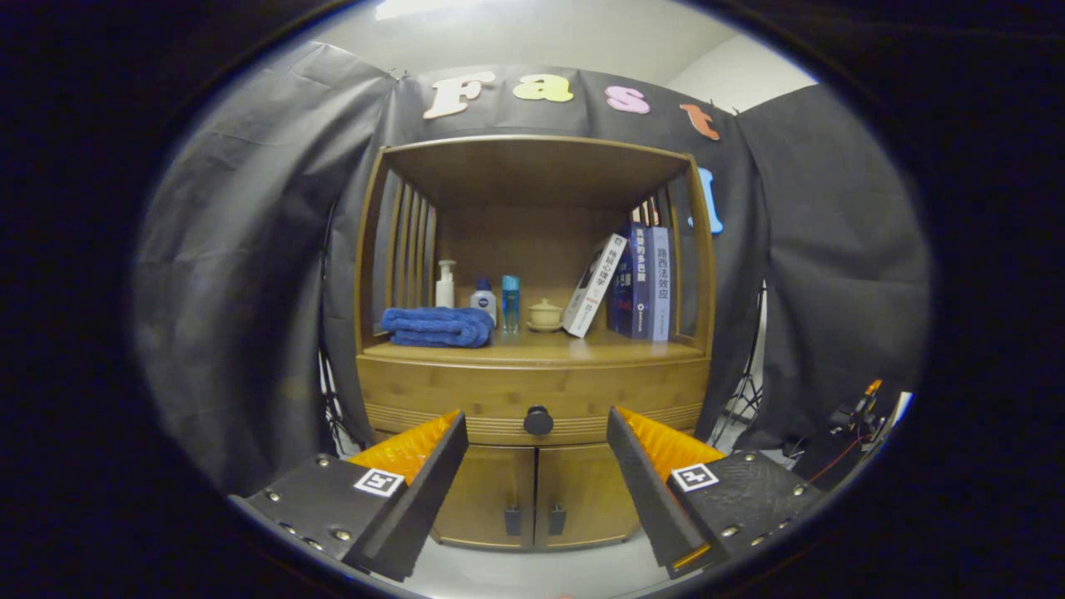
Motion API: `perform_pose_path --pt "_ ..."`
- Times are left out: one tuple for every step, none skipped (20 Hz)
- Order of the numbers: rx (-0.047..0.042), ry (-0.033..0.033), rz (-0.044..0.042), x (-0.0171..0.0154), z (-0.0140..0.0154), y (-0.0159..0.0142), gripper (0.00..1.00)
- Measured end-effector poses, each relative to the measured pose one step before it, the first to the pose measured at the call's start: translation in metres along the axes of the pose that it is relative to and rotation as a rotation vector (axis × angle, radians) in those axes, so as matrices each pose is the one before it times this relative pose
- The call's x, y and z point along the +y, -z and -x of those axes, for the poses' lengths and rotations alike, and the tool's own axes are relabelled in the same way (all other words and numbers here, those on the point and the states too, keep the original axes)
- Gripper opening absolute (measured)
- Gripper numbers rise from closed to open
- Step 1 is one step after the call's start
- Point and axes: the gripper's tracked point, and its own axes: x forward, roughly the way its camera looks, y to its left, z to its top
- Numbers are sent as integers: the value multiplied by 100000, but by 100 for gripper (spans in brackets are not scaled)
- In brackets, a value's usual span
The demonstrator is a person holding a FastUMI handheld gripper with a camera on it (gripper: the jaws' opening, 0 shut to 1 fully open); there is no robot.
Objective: Pull open the drawer, take out the items inside it, and place them on the countertop above the cabinet.
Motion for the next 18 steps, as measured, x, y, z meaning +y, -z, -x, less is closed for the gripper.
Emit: perform_pose_path --pt "98 -142 -502 -9 -1087 515 100" --pt "237 -163 -969 -18 -1130 556 100" --pt "-362 242 -621 -25 -1038 376 100" --pt "-534 1422 169 -356 -1187 311 100" --pt "958 1022 244 -178 -1193 514 100" --pt "1398 -1064 -359 429 -1175 773 100" --pt "1100 -958 -202 361 -1175 628 100" --pt "1186 -210 542 28 -1257 585 100" --pt "710 104 1161 -51 -1166 522 100" --pt "2309 246 1050 -58 -1164 1020 100" --pt "2510 -474 -214 11 -1082 820 100" --pt "1358 -1680 -645 395 -1147 657 100" --pt "-231 578 -52 -211 -979 245 95" --pt "279 -178 508 20 -858 347 88" --pt "780 -419 1297 240 -790 441 82" --pt "954 -439 190 254 -613 385 75" --pt "532 -1085 -1752 241 -628 146 69" --pt "-1564 3670 -24 -799 398 -228 63"
